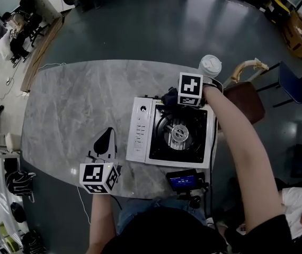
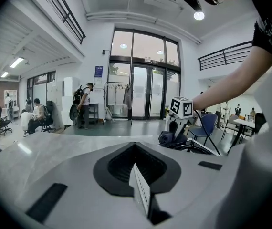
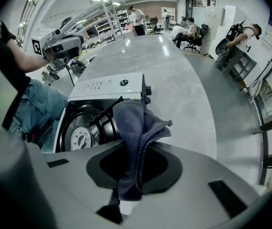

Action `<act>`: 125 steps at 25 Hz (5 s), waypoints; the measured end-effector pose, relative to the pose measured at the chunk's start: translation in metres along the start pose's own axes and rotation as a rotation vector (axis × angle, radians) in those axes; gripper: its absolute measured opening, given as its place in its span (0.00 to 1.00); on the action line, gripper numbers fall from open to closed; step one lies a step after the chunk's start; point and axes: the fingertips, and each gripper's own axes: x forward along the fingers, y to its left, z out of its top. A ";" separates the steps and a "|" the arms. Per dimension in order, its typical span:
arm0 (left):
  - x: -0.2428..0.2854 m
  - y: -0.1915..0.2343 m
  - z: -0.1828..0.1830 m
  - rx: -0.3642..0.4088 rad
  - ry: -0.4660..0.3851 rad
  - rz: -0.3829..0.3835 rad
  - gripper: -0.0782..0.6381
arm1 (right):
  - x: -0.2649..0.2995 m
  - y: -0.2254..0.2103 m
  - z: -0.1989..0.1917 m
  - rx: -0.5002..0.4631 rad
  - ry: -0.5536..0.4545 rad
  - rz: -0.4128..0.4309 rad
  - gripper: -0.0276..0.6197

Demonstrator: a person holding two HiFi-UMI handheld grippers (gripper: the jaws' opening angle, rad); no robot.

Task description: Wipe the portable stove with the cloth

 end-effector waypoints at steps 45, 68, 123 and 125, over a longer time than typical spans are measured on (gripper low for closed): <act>-0.014 -0.079 0.016 0.117 -0.022 -0.124 0.12 | -0.034 0.043 -0.141 0.820 -0.467 -0.324 0.16; -0.034 -0.119 -0.026 0.129 0.013 -0.242 0.12 | -0.004 0.175 -0.140 0.536 -0.469 -0.300 0.16; -0.059 -0.010 -0.038 0.104 0.003 -0.451 0.12 | 0.055 0.273 0.007 0.506 0.224 -0.594 0.16; -0.061 -0.003 -0.039 0.101 0.001 -0.447 0.12 | 0.059 0.271 0.024 0.489 0.204 -0.586 0.16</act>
